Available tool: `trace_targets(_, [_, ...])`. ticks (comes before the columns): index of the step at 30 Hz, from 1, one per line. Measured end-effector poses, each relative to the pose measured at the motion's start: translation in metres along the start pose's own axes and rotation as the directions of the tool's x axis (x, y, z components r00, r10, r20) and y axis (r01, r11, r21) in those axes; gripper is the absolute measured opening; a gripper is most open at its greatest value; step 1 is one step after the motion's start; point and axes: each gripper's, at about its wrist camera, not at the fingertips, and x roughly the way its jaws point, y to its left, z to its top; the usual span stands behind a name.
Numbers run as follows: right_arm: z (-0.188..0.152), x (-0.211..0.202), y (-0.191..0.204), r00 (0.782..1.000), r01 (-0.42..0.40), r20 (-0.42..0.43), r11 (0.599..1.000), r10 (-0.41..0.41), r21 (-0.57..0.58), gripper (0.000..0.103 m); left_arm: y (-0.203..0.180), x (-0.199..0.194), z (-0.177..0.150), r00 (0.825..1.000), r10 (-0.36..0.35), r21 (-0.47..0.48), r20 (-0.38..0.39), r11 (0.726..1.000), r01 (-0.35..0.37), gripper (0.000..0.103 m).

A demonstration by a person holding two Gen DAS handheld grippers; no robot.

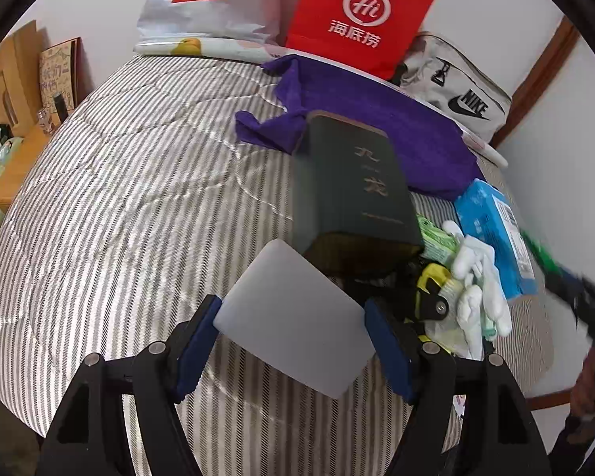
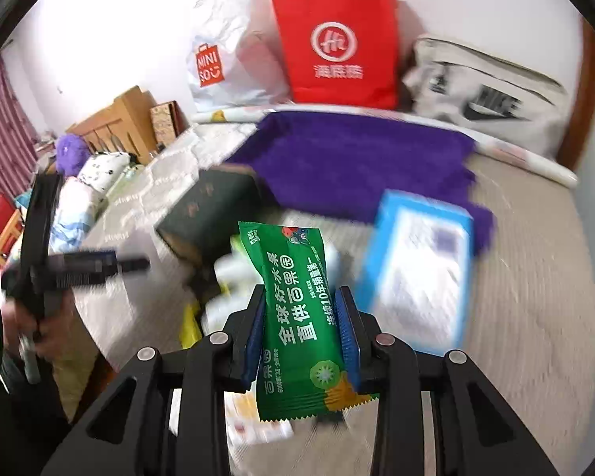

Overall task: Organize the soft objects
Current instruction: 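Carry the block and packet onto the purple towel and open both tools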

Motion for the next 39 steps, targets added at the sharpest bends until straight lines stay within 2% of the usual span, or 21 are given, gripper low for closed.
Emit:
trace_targets(3, [-0.04,-0.016,-0.013,1.0,0.01,0.0,0.999,-0.01,0.031,0.034,-0.008,0.002,-0.006,1.0,0.007,0.011,-0.01,1.0,-0.007,0.072])
trace_targets(7, [-0.08,-0.023,-0.028,1.0,0.031,-0.006,0.997,-0.031,0.074,0.034,-0.018,0.003,-0.014,0.999,-0.019,0.019,-0.026,1.0,0.019,0.072])
trace_targets(11, [-0.102,-0.013,-0.042,0.997,0.08,-0.032,0.991,-0.077,0.105,0.034,-0.028,0.004,-0.021,0.999,0.003,0.044,-0.033,0.999,-0.001,0.072])
trace_targets(15, [-0.112,-0.008,-0.05,0.998,0.063,-0.035,0.99,-0.059,0.127,0.034,-0.032,0.002,-0.024,0.999,0.006,0.048,-0.042,0.999,-0.004,0.072])
trace_targets(21, [-0.109,-0.021,-0.053,1.0,0.012,0.003,0.991,-0.013,0.134,0.034,-0.033,-0.007,-0.019,0.999,0.023,0.041,-0.032,0.999,-0.021,0.072])
trace_targets(29, [-0.088,-0.053,-0.043,0.996,-0.052,0.079,0.995,0.045,0.088,0.034,-0.041,-0.038,0.0,1.0,-0.005,0.049,0.018,0.999,0.004,0.072])
trace_targets(39, [-0.029,-0.071,-0.034,0.982,-0.03,0.188,0.997,0.016,0.069,0.034,-0.054,-0.051,0.049,0.998,-0.017,0.08,0.058,0.997,0.012,0.072])
